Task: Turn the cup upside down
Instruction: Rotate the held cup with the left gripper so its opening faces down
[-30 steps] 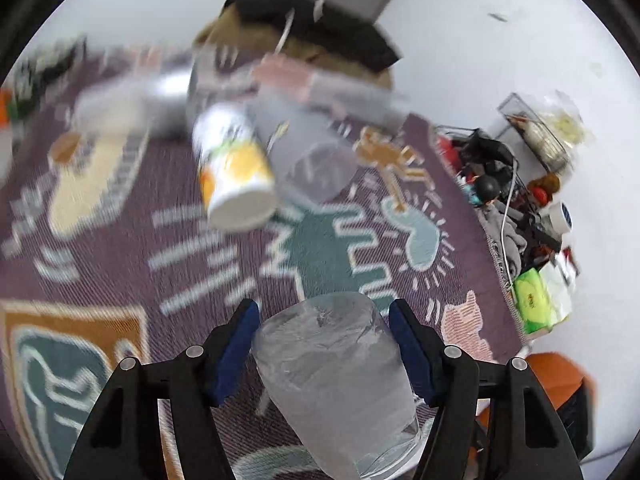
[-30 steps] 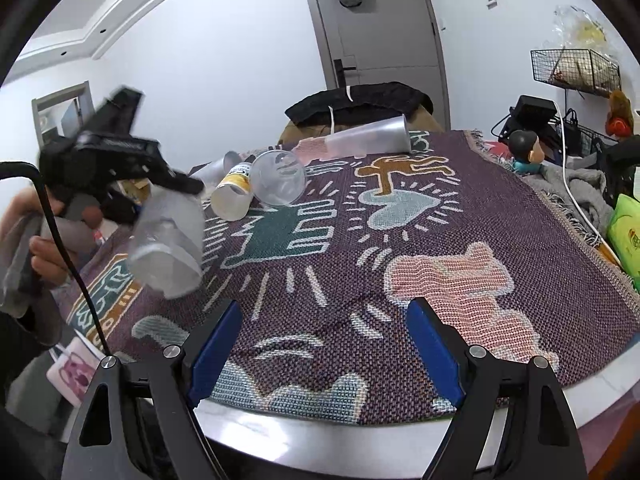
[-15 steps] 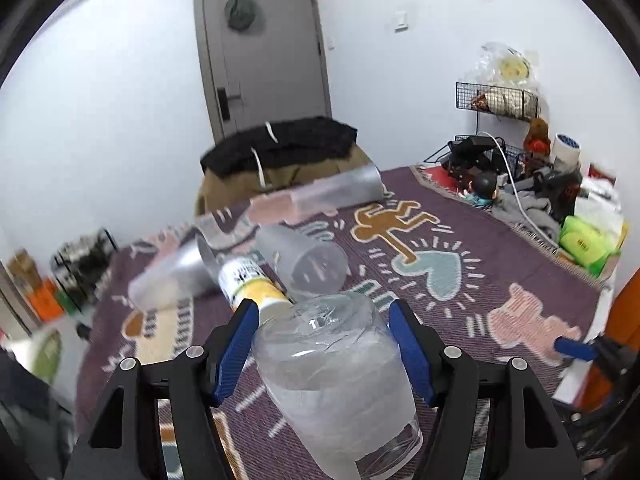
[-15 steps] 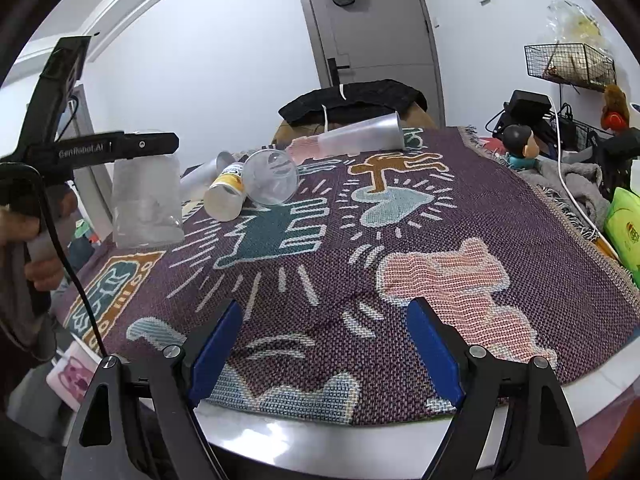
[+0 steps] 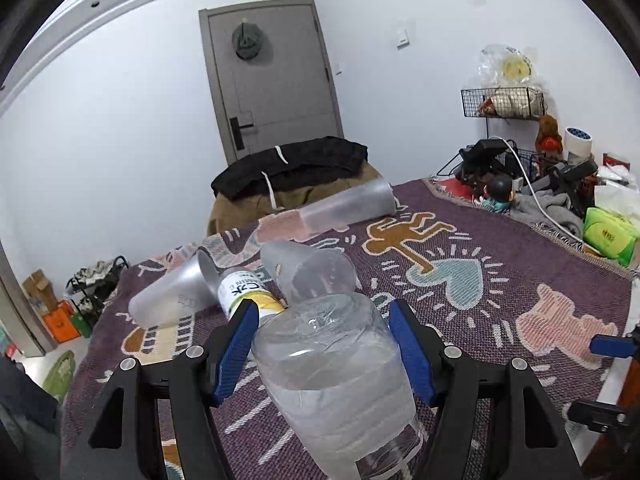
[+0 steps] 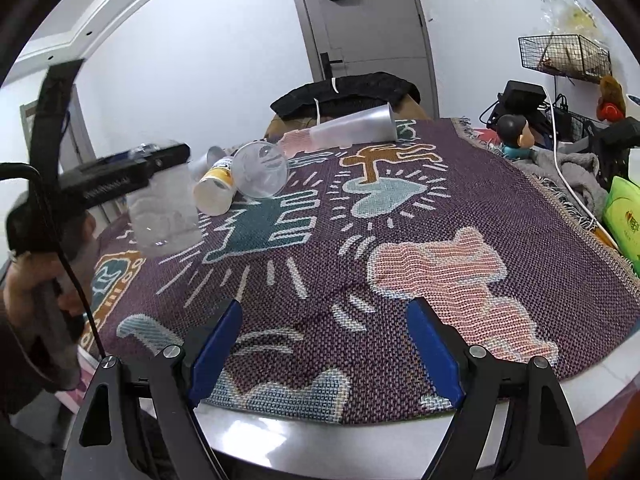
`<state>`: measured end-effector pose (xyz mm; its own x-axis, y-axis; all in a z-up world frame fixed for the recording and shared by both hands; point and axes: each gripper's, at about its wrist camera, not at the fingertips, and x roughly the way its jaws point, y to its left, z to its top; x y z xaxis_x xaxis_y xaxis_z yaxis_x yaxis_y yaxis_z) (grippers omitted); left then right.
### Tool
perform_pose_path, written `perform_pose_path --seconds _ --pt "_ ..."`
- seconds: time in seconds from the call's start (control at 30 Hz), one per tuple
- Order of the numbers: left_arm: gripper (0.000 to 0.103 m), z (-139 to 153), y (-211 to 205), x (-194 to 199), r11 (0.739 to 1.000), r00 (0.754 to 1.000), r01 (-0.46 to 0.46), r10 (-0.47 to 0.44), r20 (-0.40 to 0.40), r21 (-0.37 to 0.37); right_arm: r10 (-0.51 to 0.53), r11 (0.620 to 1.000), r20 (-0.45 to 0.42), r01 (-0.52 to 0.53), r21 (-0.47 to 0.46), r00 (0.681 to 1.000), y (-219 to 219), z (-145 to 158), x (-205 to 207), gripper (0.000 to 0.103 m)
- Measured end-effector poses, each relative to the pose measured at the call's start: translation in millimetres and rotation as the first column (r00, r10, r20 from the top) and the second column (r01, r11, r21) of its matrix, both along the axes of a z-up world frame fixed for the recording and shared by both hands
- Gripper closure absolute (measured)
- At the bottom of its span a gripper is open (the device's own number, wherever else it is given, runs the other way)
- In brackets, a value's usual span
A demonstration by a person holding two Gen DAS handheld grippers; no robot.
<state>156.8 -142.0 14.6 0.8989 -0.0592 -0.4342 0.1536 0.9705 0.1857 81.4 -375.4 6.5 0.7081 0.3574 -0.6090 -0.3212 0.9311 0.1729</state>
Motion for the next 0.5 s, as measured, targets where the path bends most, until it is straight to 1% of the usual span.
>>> perform_pose_path --seconds 0.13,0.23,0.27,0.3,0.4,0.5 --pt "0.034 -13 -7 6 1.000 1.000 0.004 -0.004 -0.011 0.005 -0.004 1.000 -0.001 0.004 -0.003 1.000 -2 -1 1 0.019" --pt "0.034 -22 -10 7 0.999 1.000 0.007 -0.006 -0.018 0.032 -0.008 1.000 -0.004 0.008 0.000 1.000 -3 -1 1 0.019" --pt "0.034 -23 -10 5 0.999 1.000 0.009 -0.009 -0.001 0.033 -0.010 1.000 -0.005 0.010 0.000 1.000 -3 -1 1 0.019" --pt "0.034 -23 -9 4 1.000 1.000 0.009 -0.009 -0.001 0.030 -0.010 1.000 -0.005 0.010 0.000 1.000 -4 -1 1 0.019" --pt "0.033 -20 -6 2 1.000 1.000 0.005 -0.005 -0.022 0.019 -0.013 1.000 -0.005 0.013 0.003 1.000 -5 -2 1 0.019" --pt "0.033 -19 -5 0 1.000 0.999 0.014 -0.013 -0.044 0.024 -0.016 1.000 -0.015 0.016 0.004 1.000 -6 -4 3 0.019"
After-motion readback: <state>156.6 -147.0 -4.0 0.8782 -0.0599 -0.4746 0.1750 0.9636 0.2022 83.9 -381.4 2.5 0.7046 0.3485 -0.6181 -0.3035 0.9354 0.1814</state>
